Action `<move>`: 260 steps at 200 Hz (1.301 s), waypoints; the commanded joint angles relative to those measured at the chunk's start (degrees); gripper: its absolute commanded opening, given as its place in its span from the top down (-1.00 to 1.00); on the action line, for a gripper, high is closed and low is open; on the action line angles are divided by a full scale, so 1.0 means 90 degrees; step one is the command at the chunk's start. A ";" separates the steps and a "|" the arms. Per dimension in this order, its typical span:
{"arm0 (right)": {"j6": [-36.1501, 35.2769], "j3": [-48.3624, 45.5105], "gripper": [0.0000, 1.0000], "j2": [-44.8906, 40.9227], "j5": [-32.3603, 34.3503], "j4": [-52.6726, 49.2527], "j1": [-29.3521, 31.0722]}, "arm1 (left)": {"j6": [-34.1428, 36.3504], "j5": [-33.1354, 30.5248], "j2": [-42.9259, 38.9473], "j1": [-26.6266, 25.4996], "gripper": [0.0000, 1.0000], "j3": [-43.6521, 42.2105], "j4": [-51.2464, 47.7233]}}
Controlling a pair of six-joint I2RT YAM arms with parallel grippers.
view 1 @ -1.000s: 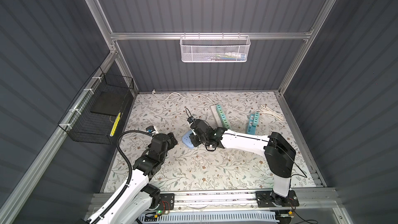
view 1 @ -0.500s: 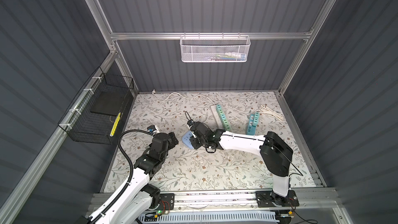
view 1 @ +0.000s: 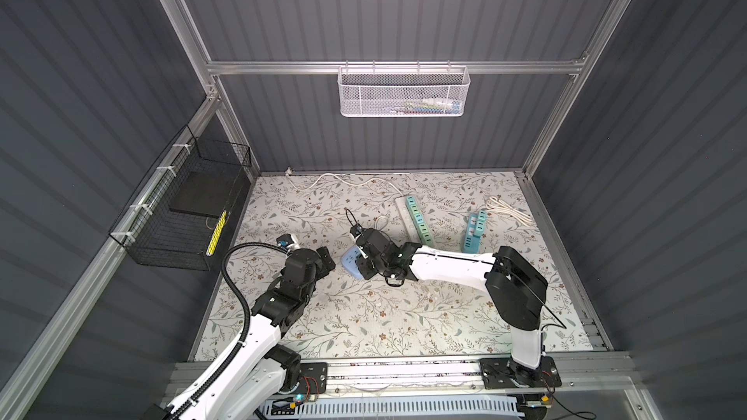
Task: Insert the plug
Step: 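Lower the teal adapter into the light-blue socket box with the right gripper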
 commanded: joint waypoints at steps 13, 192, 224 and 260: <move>-0.0160 0.0097 0.95 0.0175 0.0052 -0.0389 0.0020 | 0.0186 0.0084 -0.0011 0.0063 -0.81 -0.0020 0.0017; -0.0297 -0.0057 0.96 0.0719 -0.0159 -0.1398 -0.0028 | 0.0197 0.0113 0.0033 0.0101 -0.82 0.0048 0.0005; -0.0130 -0.0063 0.97 0.0872 0.0125 -0.1515 0.0022 | 0.0154 0.0186 0.0108 0.0110 -0.82 0.0035 0.0097; -0.0010 -0.0149 0.93 0.0801 0.0147 -0.1482 -0.0013 | 0.0180 0.0249 0.0256 0.0118 -0.82 0.0088 0.0185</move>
